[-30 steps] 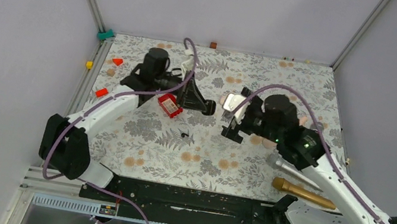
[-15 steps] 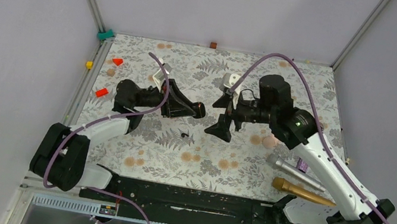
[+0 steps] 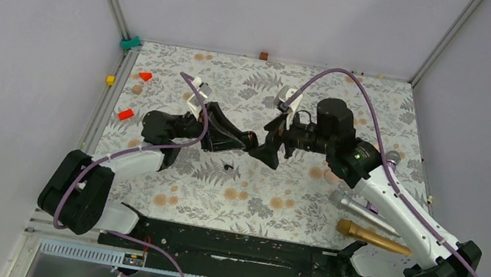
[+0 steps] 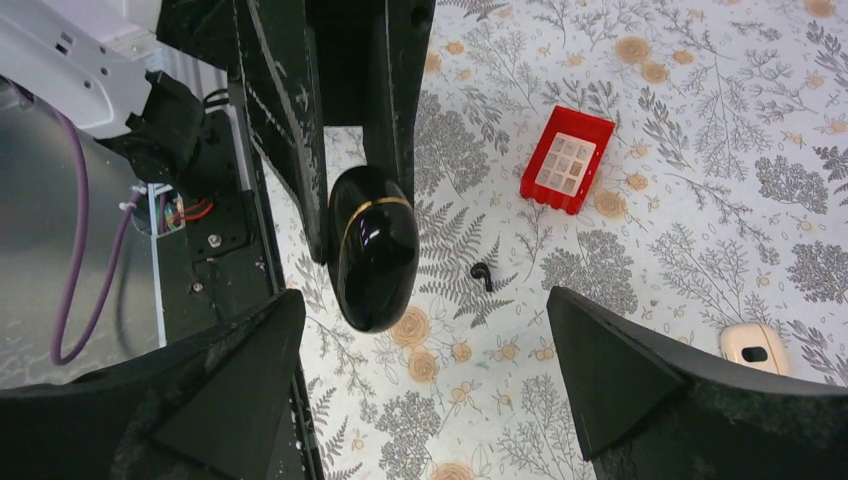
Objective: Insert the wireless bluetooth earbuds into the charging case
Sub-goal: Pick up the charging case at the center of the board, then open the charging case.
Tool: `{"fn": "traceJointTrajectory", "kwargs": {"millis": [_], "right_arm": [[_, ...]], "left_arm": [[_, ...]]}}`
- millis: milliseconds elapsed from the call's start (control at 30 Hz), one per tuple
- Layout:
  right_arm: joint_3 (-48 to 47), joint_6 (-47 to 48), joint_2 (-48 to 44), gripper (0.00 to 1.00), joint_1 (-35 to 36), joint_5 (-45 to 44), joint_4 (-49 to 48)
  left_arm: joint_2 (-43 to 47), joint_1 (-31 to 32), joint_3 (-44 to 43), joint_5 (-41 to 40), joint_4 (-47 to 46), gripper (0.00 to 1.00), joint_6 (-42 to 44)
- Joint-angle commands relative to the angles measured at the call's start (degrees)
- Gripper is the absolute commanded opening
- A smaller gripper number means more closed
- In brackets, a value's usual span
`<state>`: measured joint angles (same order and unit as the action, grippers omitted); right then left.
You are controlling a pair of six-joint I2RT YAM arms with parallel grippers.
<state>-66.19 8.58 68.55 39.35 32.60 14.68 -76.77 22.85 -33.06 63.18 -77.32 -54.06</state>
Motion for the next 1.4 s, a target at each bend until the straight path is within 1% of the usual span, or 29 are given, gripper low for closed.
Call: {"fn": "traceJointTrajectory", "kwargs": {"millis": [0,200,400,500,567,733,833,967,1100,1167,1300,1367], "right_arm": [[0.4,-3.6,-0.5,1.0,-0.4,0.5,-5.9],[1.5,-4.0,-1.9,0.99,-2.1,-1.7,-7.3],[2.7,-3.2,-3.2,1.0,-3.8,-6.4,-8.1],[2.9,-2.5,-4.1,1.0,-4.1,-6.0,-8.1],[3.0,-2.7,-4.4,0.99,-4.3,-2.3,-8.0],[3.1,-5.7,-3.6,0.99,-4.4,11.6,-8.4],[3.1,-6.8,-2.5,0.99,-4.4,15.2,-9.1],[3.2,-6.4,-1.8,0.99,-4.5,11.8,-8.7],[3.4,-5.7,-1.2,0.99,-4.5,6.2,-8.8],[3.3,-5.7,-0.8,0.97,-4.5,2.5,-8.7],[3.3,-4.7,-0.9,0.97,-4.6,-5.1,-8.7],[3.4,-4.3,-1.5,0.97,-4.6,-6.4,-8.7]], "left_arm": [[0.1,0.5,-0.4,-0.3,-4.0,0.0,0.6],[0.2,0.5,-0.2,0.1,-3.7,0.0,1.3],[0.3,0.7,-0.3,0.5,-3.6,0.0,1.5],[0.3,0.9,-0.1,0.6,-3.6,0.0,1.8],[0.2,1.0,-0.2,0.6,-3.5,0.0,1.9],[0.1,1.1,-0.2,0.5,-3.5,0.0,2.0],[0.4,1.1,-0.2,0.7,-3.2,0.0,2.2],[0.5,1.1,-0.2,0.8,-3.0,0.0,2.5],[0.7,1.2,-0.3,0.9,-3.0,0.0,2.4],[0.6,1.3,-0.3,1.0,-3.1,0.0,2.5],[0.8,1.4,-0.3,1.3,-3.2,0.0,2.4],[0.8,1.4,-0.2,1.4,-3.2,0.0,2.4]]}}
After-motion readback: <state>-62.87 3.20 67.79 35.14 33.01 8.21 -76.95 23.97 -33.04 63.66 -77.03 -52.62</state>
